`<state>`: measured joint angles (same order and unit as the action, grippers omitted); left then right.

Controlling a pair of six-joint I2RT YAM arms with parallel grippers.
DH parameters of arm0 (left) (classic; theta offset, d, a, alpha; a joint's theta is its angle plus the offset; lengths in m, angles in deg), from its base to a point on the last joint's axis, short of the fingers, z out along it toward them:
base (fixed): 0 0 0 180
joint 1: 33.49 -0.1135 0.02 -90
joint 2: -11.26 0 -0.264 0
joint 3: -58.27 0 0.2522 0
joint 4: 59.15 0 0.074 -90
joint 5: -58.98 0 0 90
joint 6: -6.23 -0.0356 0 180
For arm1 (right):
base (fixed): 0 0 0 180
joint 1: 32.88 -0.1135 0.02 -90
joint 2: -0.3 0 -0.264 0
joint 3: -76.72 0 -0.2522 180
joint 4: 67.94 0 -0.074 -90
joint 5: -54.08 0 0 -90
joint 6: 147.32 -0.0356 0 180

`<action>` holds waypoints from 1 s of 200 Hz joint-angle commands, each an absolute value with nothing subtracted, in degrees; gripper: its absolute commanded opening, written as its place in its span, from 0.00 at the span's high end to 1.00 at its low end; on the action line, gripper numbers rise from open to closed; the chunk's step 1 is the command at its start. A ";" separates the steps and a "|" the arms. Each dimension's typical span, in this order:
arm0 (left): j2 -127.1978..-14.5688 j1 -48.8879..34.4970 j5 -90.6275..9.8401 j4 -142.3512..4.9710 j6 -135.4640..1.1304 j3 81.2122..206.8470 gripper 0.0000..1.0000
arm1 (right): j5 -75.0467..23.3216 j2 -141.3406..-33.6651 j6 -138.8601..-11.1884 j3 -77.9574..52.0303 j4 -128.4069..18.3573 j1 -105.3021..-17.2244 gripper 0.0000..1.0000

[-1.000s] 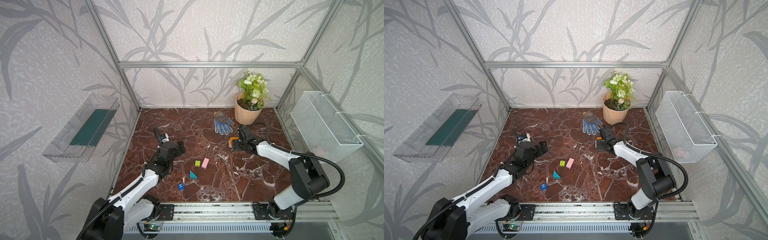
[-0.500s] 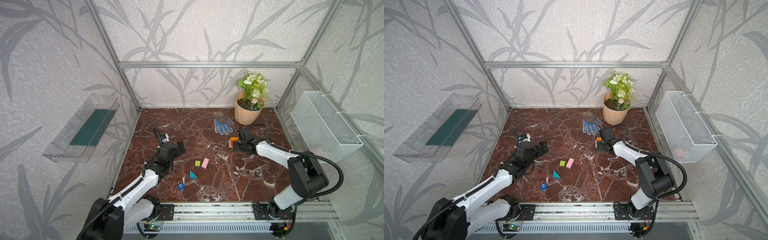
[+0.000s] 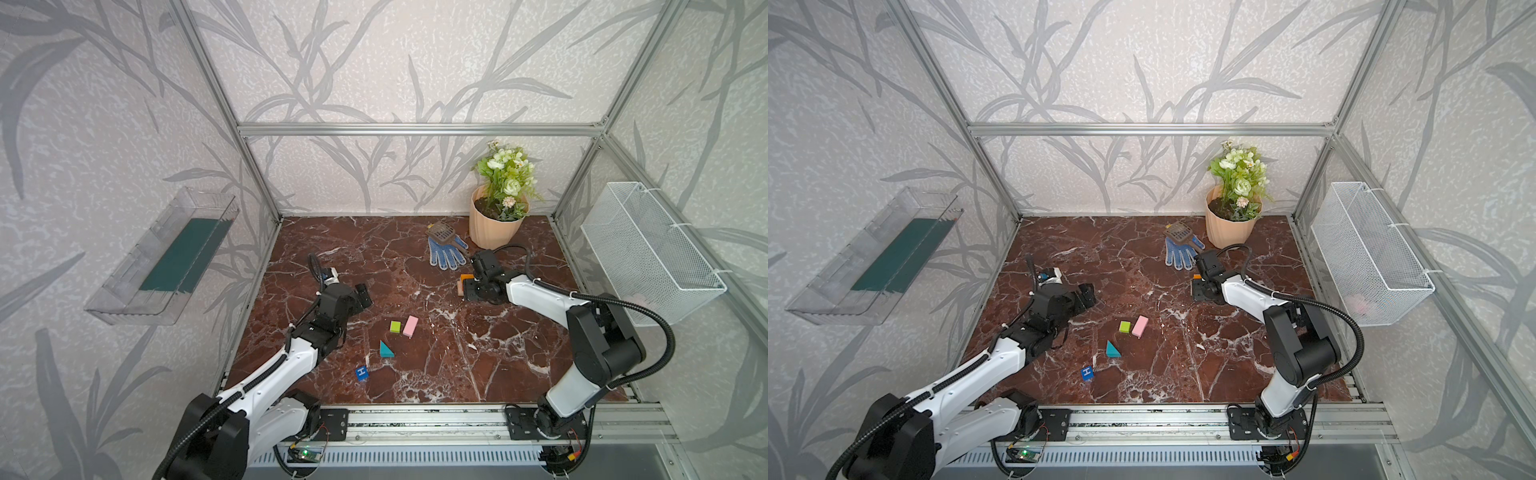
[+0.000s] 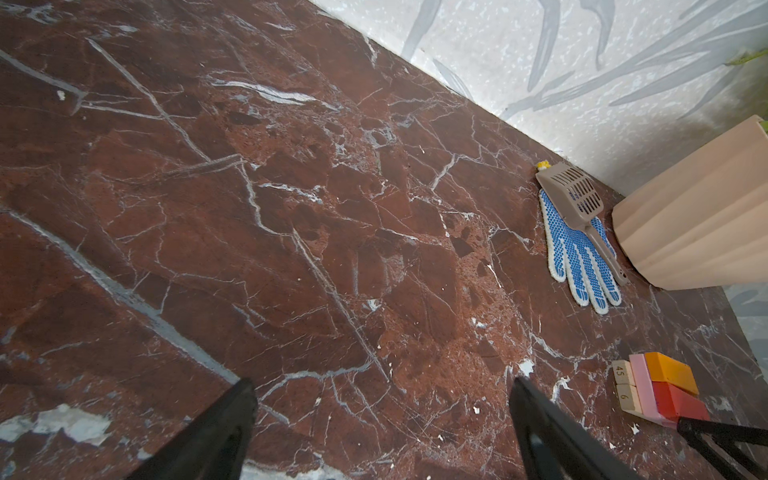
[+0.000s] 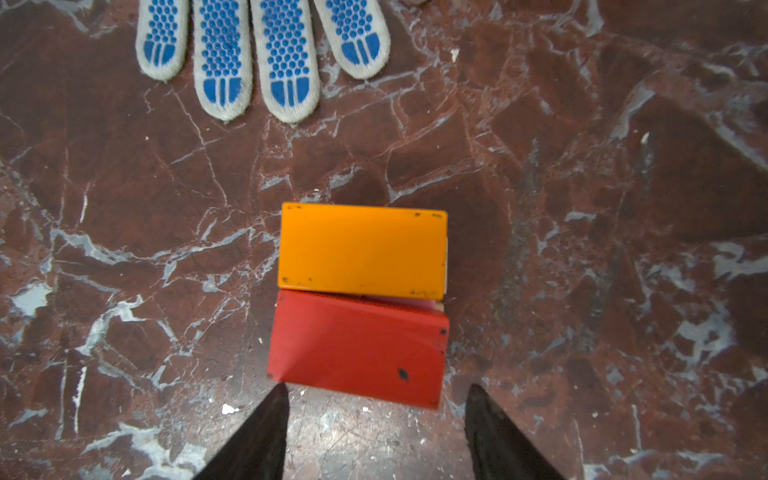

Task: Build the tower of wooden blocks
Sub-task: 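Open the right gripper and nudge the red block into line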

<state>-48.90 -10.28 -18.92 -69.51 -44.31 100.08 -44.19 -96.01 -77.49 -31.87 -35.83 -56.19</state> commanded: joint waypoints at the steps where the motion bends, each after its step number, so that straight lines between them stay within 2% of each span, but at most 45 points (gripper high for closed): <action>1: -49.18 -10.20 -18.10 -70.28 -44.66 102.00 0.04 | -44.26 -96.62 -78.15 -30.45 -34.35 -56.27 0.34; 49: -49.73 -10.19 -18.12 -70.34 -44.73 102.26 0.04 | -43.74 -96.38 -77.72 -30.63 -34.70 -56.22 0.34; 81: -49.82 -10.22 -18.18 -70.53 -44.82 102.35 0.04 | -44.00 -95.59 -77.80 -31.27 -34.61 -56.25 0.42; 131: -49.82 -10.19 -18.20 -70.56 -44.84 102.47 0.04 | -44.84 -91.09 -78.48 -35.49 -35.95 -56.23 0.42; 200: -49.82 -10.19 -18.52 -70.70 -44.68 102.44 0.04 | -45.46 -87.41 -80.69 -38.80 -35.84 -53.52 0.48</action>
<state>-49.64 -10.28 -18.95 -69.86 -44.35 100.93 -45.17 -88.67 -79.21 -38.14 -35.91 -55.05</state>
